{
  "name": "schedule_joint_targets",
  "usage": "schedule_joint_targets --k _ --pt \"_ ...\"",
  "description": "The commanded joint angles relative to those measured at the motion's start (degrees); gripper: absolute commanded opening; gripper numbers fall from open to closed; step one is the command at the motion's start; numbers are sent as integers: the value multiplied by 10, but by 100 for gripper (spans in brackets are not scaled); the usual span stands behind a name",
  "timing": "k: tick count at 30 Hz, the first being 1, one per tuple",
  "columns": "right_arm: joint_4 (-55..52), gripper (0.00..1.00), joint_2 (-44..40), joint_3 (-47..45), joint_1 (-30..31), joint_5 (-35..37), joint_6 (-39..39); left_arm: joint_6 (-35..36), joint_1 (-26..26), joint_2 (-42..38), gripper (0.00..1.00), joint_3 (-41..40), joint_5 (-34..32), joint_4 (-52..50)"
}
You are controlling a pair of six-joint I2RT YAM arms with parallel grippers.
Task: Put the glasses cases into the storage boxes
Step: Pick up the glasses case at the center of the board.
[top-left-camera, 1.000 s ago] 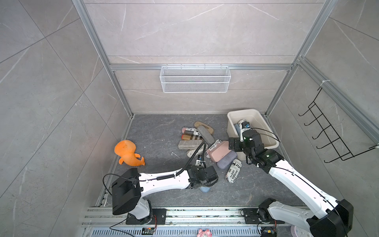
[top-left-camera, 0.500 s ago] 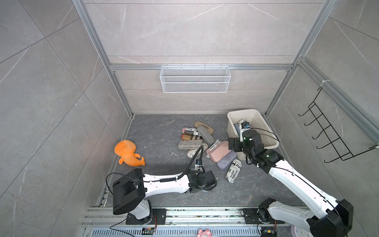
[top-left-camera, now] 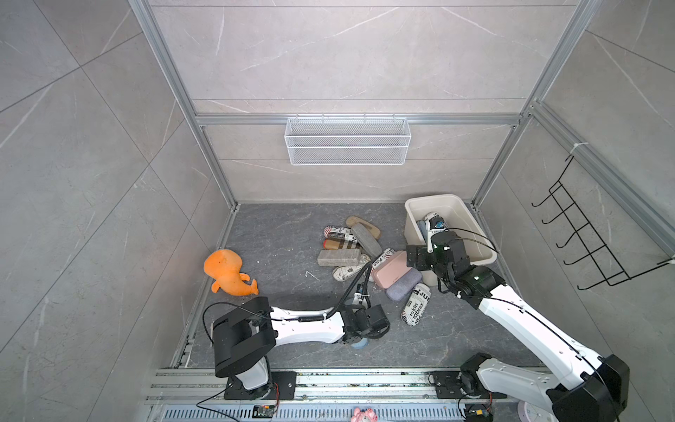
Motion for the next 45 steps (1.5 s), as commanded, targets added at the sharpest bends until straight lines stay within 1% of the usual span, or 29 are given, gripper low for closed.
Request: schedule_joint_targets --k 1,4,9,12,18,22,25,30,32,35,39,42,45 --pt "-10 100 -9 5 5 9 1 30 3 14 99 29 -5 3" --pt "-11 100 -10 5 4 12 1 24 3 18 99 30 1 -5" --pt "-10 100 -10 5 6 14 0 -18 1 4 98 -12 11 10" --pt "-9 100 -7 6 6 12 1 -17 0 -5 98 -18 16 9" --pt "-9 99 -8 6 5 7 3 0 -1 -2 98 6 14 -66" --pt "-13 97 -7 9 6 5 4 1 -2 -7 95 4 44 -98" --pt "-13 97 -8 10 5 3 7 1 -14 -4 92 3 67 -116" --pt "-13 95 -3 12 5 -7 9 0 -36 1 88 9 67 -146" --pt "-15 94 -2 14 6 -13 10 -3 -39 0 85 5 65 -147" --pt "-20 91 -2 19 6 -22 15 -5 -39 -2 72 -5 45 -138" --pt "-25 87 0 21 7 -49 26 6 -39 -9 63 -5 7 -134" --pt "-39 85 0 30 6 -74 36 25 -40 -33 62 -3 -15 -131" --pt "-50 85 -7 39 6 -108 51 56 -39 -79 62 -12 -61 -102"
